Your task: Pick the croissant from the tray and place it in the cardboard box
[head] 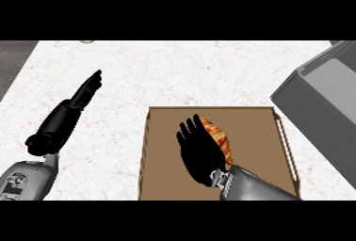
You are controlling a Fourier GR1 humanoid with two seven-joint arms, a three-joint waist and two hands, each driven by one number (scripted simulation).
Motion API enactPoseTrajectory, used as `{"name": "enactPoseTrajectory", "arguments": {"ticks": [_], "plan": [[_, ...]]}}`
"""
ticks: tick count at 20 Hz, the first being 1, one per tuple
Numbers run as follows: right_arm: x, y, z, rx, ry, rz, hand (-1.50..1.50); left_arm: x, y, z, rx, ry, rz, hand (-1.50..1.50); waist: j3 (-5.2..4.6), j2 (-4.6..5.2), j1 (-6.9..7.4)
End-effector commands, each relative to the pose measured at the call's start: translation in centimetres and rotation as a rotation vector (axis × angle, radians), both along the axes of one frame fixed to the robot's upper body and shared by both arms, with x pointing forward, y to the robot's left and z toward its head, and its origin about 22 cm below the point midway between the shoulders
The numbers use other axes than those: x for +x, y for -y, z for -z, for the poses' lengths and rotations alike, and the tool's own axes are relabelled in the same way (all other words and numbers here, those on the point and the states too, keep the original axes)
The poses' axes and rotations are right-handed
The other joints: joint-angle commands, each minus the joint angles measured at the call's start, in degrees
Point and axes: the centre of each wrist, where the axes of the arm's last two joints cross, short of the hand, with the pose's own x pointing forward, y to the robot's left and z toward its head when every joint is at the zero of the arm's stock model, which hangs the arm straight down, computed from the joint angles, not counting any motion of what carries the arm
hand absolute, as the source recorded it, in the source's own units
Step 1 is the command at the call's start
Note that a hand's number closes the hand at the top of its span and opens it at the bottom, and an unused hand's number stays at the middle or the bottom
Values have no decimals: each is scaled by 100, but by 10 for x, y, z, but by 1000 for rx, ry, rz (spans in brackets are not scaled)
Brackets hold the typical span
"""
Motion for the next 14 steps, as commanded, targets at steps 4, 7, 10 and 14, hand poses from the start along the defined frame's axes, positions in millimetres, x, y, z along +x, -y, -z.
{"name": "enactPoseTrajectory", "arguments": {"ticks": [4,7,10,14], "plan": [[4,3,12,-32,51,31,-150,8,-14,-6,-3,3,-1,0,-1,-3,-10],[6,21,37,-28,53,41,-150,6,-1,-13,-4,16,-13,0,1,-2,-13],[40,46,35,-12,46,53,-150,-1,-1,-1,-9,-4,-7,0,1,4,6],[19,10,46,-21,-15,25,-150,6,-16,8,-8,-15,-1,0,-1,1,-7]]}}
